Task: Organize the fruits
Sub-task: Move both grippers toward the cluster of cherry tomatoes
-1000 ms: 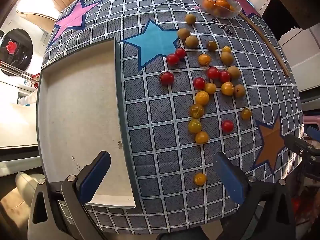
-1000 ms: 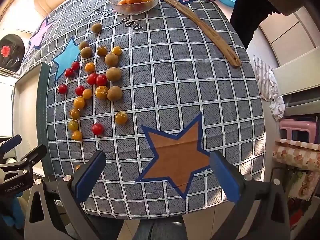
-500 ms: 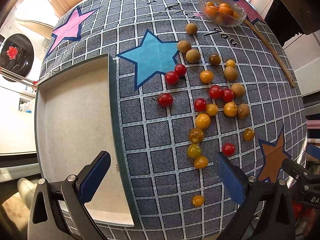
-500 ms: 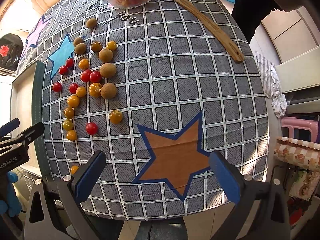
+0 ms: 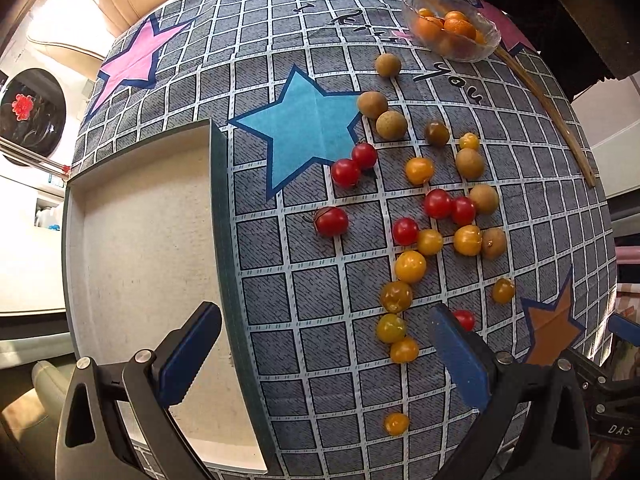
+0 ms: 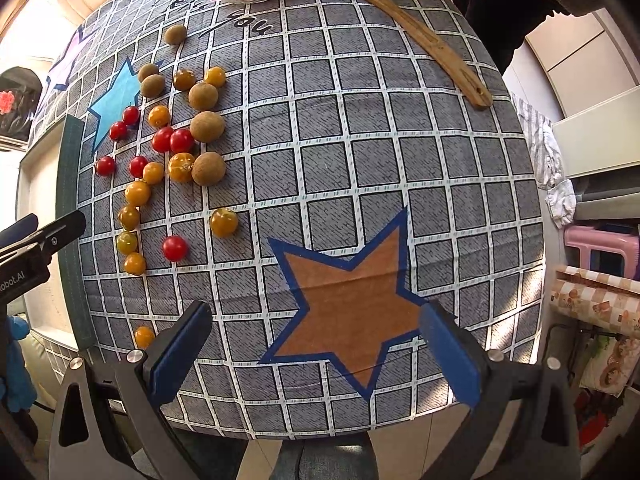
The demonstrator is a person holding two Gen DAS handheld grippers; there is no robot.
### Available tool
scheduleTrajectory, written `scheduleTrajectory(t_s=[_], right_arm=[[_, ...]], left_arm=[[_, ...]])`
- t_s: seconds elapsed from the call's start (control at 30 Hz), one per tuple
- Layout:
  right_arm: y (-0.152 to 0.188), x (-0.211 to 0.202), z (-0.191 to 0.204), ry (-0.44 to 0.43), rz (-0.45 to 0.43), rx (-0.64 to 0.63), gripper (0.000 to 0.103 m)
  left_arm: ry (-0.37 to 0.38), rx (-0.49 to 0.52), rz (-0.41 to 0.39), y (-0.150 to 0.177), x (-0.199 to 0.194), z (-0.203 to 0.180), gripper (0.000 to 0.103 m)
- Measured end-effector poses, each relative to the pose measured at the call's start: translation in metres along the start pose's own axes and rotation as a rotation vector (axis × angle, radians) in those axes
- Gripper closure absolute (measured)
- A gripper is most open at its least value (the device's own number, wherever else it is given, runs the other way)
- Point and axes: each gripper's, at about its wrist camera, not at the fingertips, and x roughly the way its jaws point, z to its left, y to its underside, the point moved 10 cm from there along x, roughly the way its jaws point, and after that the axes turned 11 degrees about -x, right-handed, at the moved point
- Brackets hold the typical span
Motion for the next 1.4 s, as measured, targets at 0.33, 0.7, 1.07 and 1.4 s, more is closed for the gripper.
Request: scheduleTrajectory(t_s=[0.33, 0.7, 1.07, 1.4], right_arm=[[-0.007, 0.007, 0.008, -0.014, -0.001, 0.000, 0.000], [-0.020, 0.028, 0.022, -0.028, -0.007, -0.016, 0.000], [-0.024, 0.041, 0.032, -0.031, 0.006, -0.030, 0.000], [-0.020, 0.048, 0.031, -0.034, 0.008, -0.034, 0.000]], left_arm=[[-0.007, 0.016, -0.016, -0.013, 0.008, -0.003, 0.000], [-0.019, 0.017, -0.011, -0.026, 0.028, -0.001, 0.014], [-0.011, -0.014, -0.017, -0.035, 0.046, 0.005, 0.014], [-0.100, 0.010, -0.058, -0.032, 0.063, 0.037, 0.014]])
